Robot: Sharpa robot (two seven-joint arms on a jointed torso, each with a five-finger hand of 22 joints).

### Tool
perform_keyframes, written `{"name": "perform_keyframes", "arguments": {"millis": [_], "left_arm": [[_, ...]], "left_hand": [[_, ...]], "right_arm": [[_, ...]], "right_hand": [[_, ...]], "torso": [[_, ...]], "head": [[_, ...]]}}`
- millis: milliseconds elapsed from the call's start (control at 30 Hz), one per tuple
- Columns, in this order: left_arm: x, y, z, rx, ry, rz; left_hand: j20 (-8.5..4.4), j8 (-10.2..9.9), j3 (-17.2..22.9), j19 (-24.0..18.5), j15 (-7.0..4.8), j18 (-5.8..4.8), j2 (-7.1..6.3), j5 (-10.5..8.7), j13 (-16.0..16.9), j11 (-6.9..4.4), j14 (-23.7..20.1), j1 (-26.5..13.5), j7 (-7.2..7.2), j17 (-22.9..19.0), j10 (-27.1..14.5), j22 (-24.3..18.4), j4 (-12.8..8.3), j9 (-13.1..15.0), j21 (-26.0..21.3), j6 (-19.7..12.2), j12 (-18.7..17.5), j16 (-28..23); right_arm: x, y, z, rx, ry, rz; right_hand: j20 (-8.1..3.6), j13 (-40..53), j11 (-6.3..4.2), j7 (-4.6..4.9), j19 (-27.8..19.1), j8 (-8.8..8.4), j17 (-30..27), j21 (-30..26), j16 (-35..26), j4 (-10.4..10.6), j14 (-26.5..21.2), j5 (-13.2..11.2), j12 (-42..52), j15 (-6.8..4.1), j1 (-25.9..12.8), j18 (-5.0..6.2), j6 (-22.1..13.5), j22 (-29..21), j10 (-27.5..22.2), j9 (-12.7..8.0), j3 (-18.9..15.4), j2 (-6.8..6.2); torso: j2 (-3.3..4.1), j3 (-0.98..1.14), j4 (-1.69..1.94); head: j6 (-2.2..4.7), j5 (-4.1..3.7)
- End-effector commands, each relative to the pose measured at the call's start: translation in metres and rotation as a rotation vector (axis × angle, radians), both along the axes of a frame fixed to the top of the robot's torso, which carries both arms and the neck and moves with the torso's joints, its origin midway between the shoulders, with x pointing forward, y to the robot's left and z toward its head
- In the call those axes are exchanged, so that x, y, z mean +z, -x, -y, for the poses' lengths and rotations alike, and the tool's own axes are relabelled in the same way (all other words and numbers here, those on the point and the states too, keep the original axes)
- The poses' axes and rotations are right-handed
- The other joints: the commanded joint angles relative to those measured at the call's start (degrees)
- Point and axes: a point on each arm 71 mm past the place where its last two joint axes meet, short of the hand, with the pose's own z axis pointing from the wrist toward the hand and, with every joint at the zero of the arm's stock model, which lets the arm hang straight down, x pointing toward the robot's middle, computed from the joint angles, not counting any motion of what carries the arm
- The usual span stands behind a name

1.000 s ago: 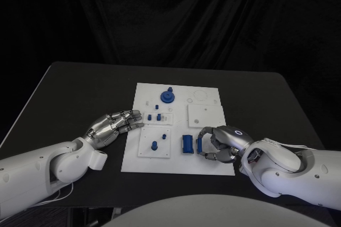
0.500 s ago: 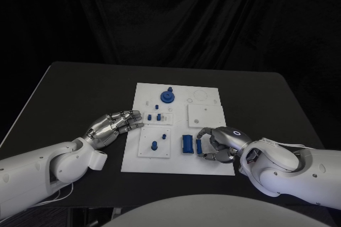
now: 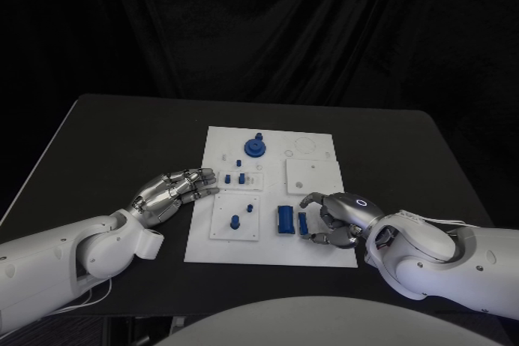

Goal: Assemble the parts on the task board

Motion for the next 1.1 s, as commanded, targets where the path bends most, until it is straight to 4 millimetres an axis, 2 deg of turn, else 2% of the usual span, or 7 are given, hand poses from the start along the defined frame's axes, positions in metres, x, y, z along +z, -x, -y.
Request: {"name": "perform_keyframes", "arguments": {"millis": [33, 200, 500, 667, 767, 867, 1100], "left_arm": [[0.0003, 0.0008, 0.0015, -0.003, 0.017, 0.002], [0.0004, 0.0009, 0.001, -0.001, 0.017, 0.004], [0.0004, 0.0012, -0.0005, 0.003, 0.015, 0.004], [0.0004, 0.0013, -0.0007, 0.003, 0.015, 0.004], [0.0003, 0.0013, -0.0008, 0.004, 0.014, 0.004], [0.0002, 0.0014, -0.0007, 0.003, 0.014, 0.004], [0.0002, 0.0015, -0.0009, 0.004, 0.013, 0.003]], "left_hand": [[-0.03, 0.24, 0.27, 0.06, 0.16, -0.65, 0.3, 0.23, 0.06, 0.08, 0.06, -0.21, 0.32, 0.06, 0.3, 0.01, -0.08, -0.06, 0.13, 0.14, 0.26, 0.13], [-0.02, 0.28, 0.36, 0.11, 0.18, -0.65, 0.35, 0.32, 0.06, 0.1, 0.08, -0.22, 0.3, 0.06, 0.35, 0.05, -0.09, -0.06, 0.14, 0.17, 0.27, 0.16], [-0.02, 0.28, 0.36, 0.11, 0.18, -0.65, 0.35, 0.32, 0.06, 0.1, 0.08, -0.22, 0.3, 0.06, 0.35, 0.05, -0.09, -0.06, 0.14, 0.17, 0.27, 0.16], [-0.02, 0.3, 0.42, 0.15, 0.18, -0.65, 0.35, 0.38, 0.06, 0.12, 0.12, -0.24, 0.29, 0.07, 0.38, 0.08, -0.11, -0.06, 0.15, 0.19, 0.28, 0.22], [-0.02, 0.3, 0.42, 0.15, 0.18, -0.65, 0.35, 0.38, 0.06, 0.12, 0.12, -0.24, 0.29, 0.07, 0.38, 0.08, -0.11, -0.06, 0.15, 0.19, 0.28, 0.22], [-0.02, 0.3, 0.42, 0.15, 0.18, -0.65, 0.35, 0.38, 0.06, 0.12, 0.12, -0.24, 0.29, 0.07, 0.38, 0.08, -0.11, -0.06, 0.15, 0.19, 0.28, 0.22], [-0.02, 0.3, 0.42, 0.15, 0.18, -0.65, 0.35, 0.38, 0.06, 0.12, 0.12, -0.24, 0.29, 0.07, 0.38, 0.08, -0.11, -0.06, 0.15, 0.19, 0.28, 0.22]], "right_arm": [[0.0008, 0.0008, 0.0008, -0.01, -0.001, 0.017], [0.0032, 0.0017, 0.0004, -0.005, -0.02, 0.033], [0.0051, 0.0042, 0.0015, -0.019, -0.062, 0.012], [0.0053, 0.0044, 0.0025, -0.026, -0.071, 0.005], [0.0047, 0.0044, 0.0031, -0.029, -0.068, -0.001], [0.0034, 0.0042, 0.0044, -0.037, -0.063, -0.015], [0.0017, 0.0036, 0.006, -0.046, -0.06, -0.033]], "right_hand": [[0.14, 0.52, -0.01, 0.05, -0.42, 0.07, -0.16, -0.27, -0.2, -0.08, -0.19, -0.1, -0.23, 0.22, -0.31, 1.04, 0.01, 7.73, -0.57, -0.12, -0.32, -0.35], [0.18, 0.62, -0.01, 0.02, -0.4, 1.04, -0.12, -0.24, -0.15, -0.06, -0.2, -0.79, -0.11, 0.24, -1.53, 1.03, 0.88, 7.76, -0.52, -0.32, -0.54, -0.13], [0.28, 0.55, 0.13, 0.18, -0.4, 2.52, -0.26, -0.41, -0.15, -0.02, -0.27, -4.45, 0.04, 0.37, -4.95, 1.05, 2.17, 7.76, -0.62, -1.1, -0.81, 0.18], [0.38, 0.6, 0.25, 0.3, -0.36, 3.34, -0.21, -0.42, -0.07, -0.14, -0.27, -6.42, 0.18, 0.45, -6.24, 1.04, 2.84, 7.78, -0.62, -1.67, -0.1, 2.28], [0.41, 0.48, 0.26, 0.31, -0.38, 3.85, -0.3, -0.55, -0.09, -0.43, -0.3, -5.57, 0.17, 0.47, -5.38, 1.06, 3.36, 7.75, -0.79, -1.97, 0.46, 3.7], [0.4, 0.19, 0.23, 0.3, -0.45, 4.28, -0.48, -0.76, -0.16, -0.87, -0.39, -3.18, 0.03, 0.45, -2.85, 1.1, 3.74, 7.71, -1.16, -2.46, 1.04, 4.84], [0.43, 0.18, 0.27, 0.35, -0.46, 4.9, -0.49, -0.85, -0.12, -1.52, -0.42, -2.06, 0.06, 0.48, 0.26, 1.1, 4.66, 7.71, -1.2, -3.0, 1.5, 5.82]], "torso": [[0.01, -0.02, 0.01], [0.0, -0.03, -0.01], [-0.01, -0.03, -0.02], [0.0, -0.01, 0.0], [0.01, 0.01, 0.0], [0.02, 0.0, -0.02], [0.04, -0.02, 0.01]], "head": [[0.0, -0.09], [0.0, 0.06], [0.0, 0.13], [0.0, 0.32], [0.0, 0.44], [0.0, 0.38], [0.0, 0.3]]}}
